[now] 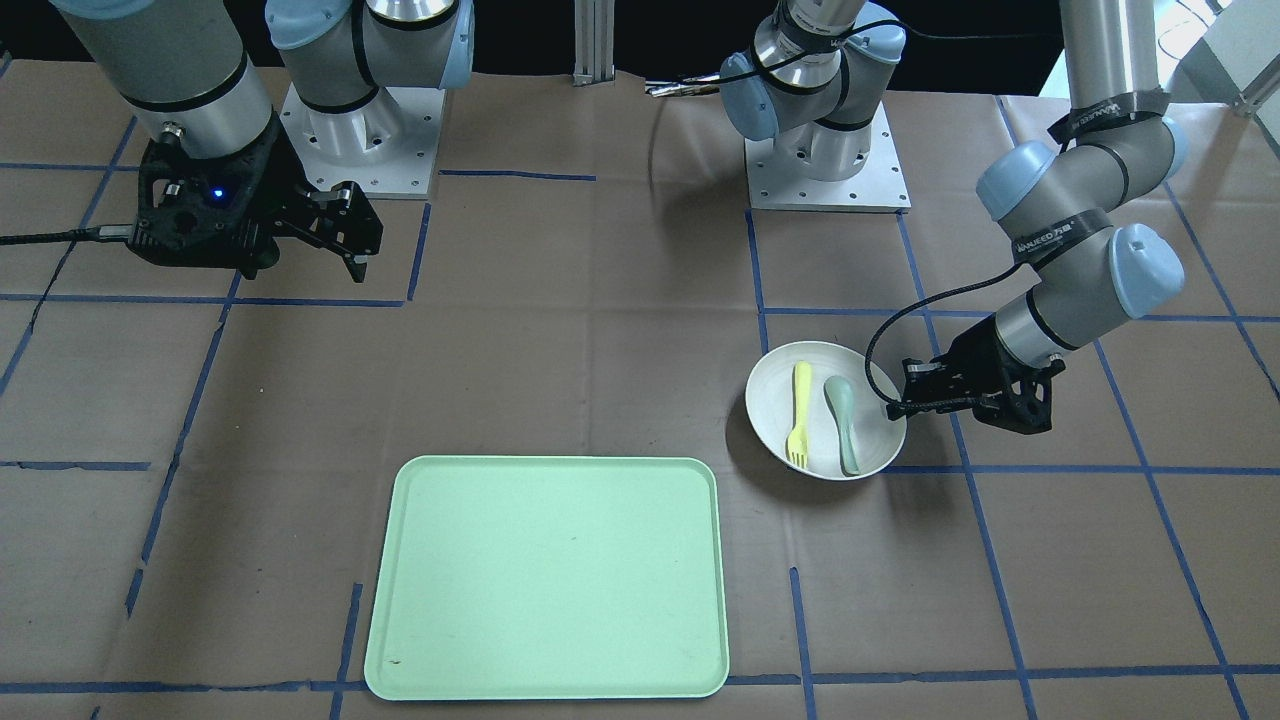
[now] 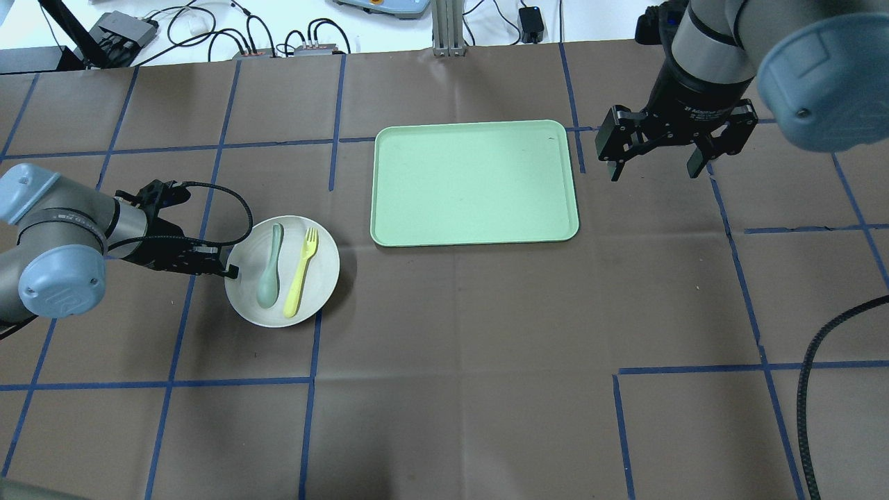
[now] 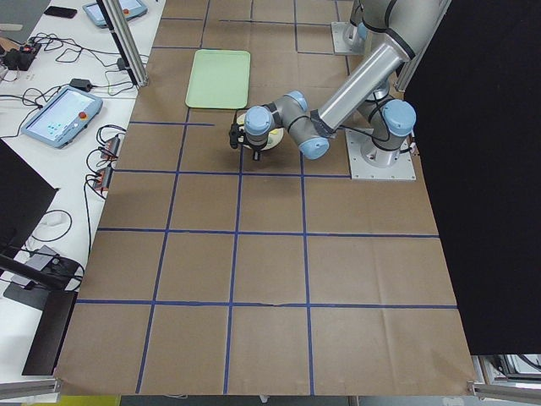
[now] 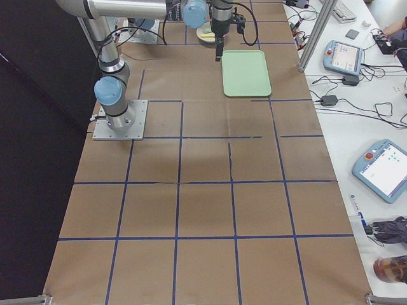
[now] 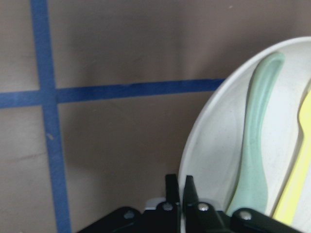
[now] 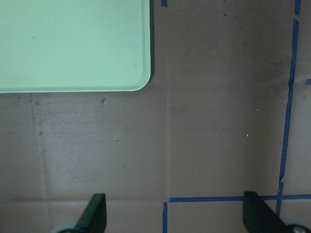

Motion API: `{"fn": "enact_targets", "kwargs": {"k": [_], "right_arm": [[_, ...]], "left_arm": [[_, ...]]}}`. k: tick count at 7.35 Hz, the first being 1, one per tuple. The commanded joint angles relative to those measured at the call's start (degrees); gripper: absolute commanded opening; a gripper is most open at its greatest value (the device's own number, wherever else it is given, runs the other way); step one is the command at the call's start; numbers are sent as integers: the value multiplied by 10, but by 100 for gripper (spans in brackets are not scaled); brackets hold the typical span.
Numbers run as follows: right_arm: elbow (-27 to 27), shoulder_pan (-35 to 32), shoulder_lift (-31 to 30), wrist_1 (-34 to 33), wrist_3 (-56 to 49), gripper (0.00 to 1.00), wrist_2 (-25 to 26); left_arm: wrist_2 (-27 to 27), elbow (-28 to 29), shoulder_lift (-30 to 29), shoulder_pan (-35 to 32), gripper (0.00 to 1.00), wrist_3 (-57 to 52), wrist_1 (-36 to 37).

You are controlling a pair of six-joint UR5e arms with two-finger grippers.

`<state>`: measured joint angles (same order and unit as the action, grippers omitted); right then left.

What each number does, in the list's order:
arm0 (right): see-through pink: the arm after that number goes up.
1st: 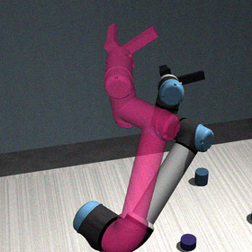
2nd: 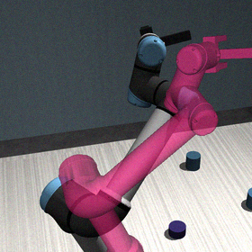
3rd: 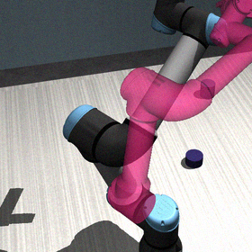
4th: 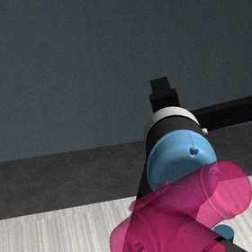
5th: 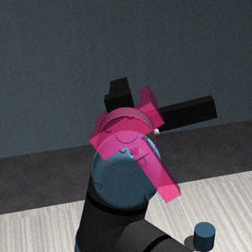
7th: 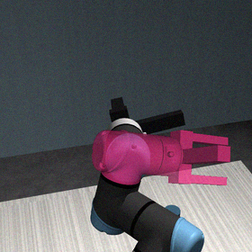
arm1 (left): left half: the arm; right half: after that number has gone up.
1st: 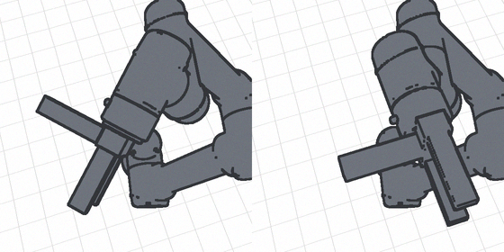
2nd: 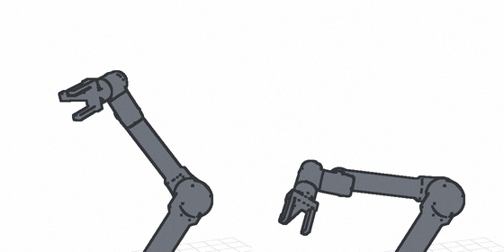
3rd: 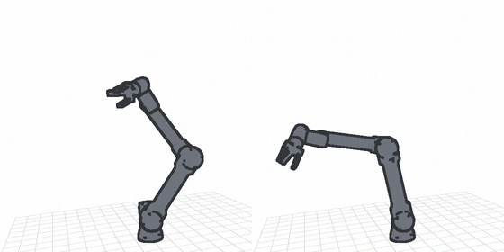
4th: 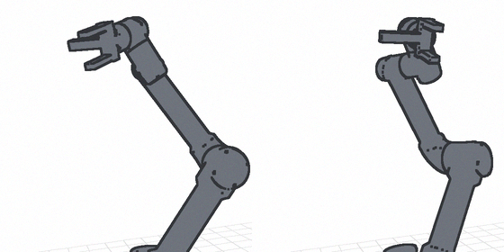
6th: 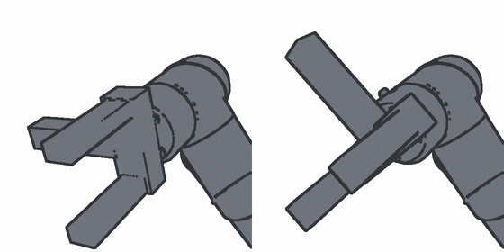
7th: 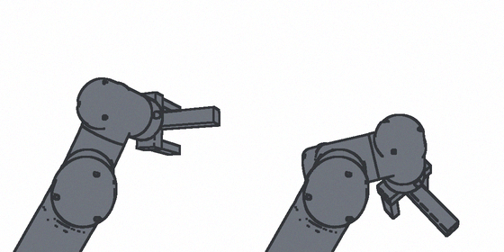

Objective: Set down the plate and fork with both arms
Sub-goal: 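Slide the white plate with the left gripper onto the green tray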

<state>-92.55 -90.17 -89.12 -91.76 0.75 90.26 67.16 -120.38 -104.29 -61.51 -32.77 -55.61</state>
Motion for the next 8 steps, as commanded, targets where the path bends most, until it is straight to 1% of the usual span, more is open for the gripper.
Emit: {"fn": "enact_targets", "kwargs": {"k": [1, 3, 4, 5, 6, 7, 8], "right_arm": [[0, 0, 0, 0, 0, 100, 0], [0, 0, 0, 0, 0, 100, 0], [0, 0, 0, 0, 0, 100, 0], [0, 0, 0, 0, 0, 100, 0], [0, 0, 0, 0, 0, 100, 0], [0, 0, 0, 0, 0, 100, 0], [0, 0, 0, 0, 0, 100, 0]], "left_arm": [[-44, 22, -15, -58, 2, 66, -3], [-29, 79, -25, -153, 0, 160, -3], [-27, 116, -49, -191, 0, 192, -2], [-26, 165, -83, -234, 0, 209, -4], [-6, 219, -120, -272, 0, 239, -4], [17, 275, -158, -301, 0, 244, -14], [23, 328, -196, -317, 0, 256, -38]]}}
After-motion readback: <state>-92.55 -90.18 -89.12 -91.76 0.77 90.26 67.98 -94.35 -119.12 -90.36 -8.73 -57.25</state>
